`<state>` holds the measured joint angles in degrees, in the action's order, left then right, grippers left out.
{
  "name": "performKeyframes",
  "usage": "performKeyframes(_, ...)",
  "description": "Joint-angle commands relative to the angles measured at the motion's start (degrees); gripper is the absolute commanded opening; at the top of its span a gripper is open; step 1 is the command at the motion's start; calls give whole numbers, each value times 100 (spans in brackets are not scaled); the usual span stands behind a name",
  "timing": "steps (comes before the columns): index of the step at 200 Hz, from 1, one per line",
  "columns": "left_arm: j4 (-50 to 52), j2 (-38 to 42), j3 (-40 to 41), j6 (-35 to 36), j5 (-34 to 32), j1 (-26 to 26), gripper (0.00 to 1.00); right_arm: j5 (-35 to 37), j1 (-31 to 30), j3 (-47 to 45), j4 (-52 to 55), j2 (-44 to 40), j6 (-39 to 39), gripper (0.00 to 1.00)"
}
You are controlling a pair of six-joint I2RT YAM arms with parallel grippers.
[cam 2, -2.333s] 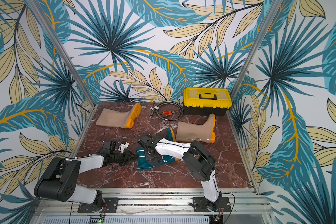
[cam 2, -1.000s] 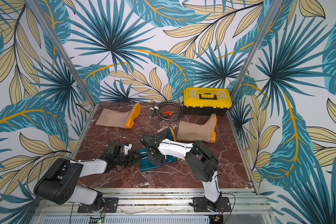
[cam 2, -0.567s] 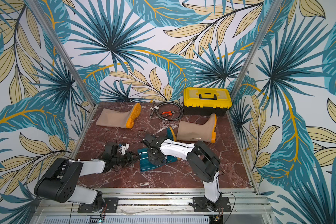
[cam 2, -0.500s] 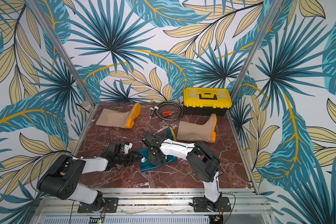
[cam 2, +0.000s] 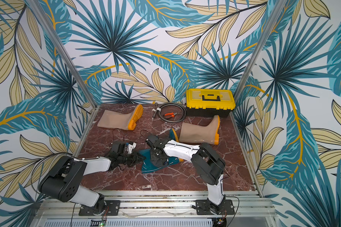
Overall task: Wipe the rubber boots with a cloth
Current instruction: Wipe the dirt off the rubber boot.
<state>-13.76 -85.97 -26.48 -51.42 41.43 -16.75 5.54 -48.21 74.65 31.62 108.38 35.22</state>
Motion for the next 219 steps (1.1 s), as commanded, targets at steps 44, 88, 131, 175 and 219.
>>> performKeyframes(44, -136, 132, -40, 113, 223, 157, 0, 759, 259, 185, 1155, -228, -477, 0)
performKeyframes(88, -136, 132, -194, 141, 313, 132, 0, -1226, -568, 1047, -512, 614, 110, 0)
performKeyframes(131, -127, 85, -265, 232, 683, 272, 0, 251, -128, 1037, 1228, 593, -731, 0)
performKeyframes(175, -109, 136, -183, 316, 281, 262, 0, 715, 819, 70, 1384, -653, -1000, 0)
performKeyframes(219, -103, 235, -145, 308, 246, 245, 0, -431, -78, 421, 258, -277, -266, 0)
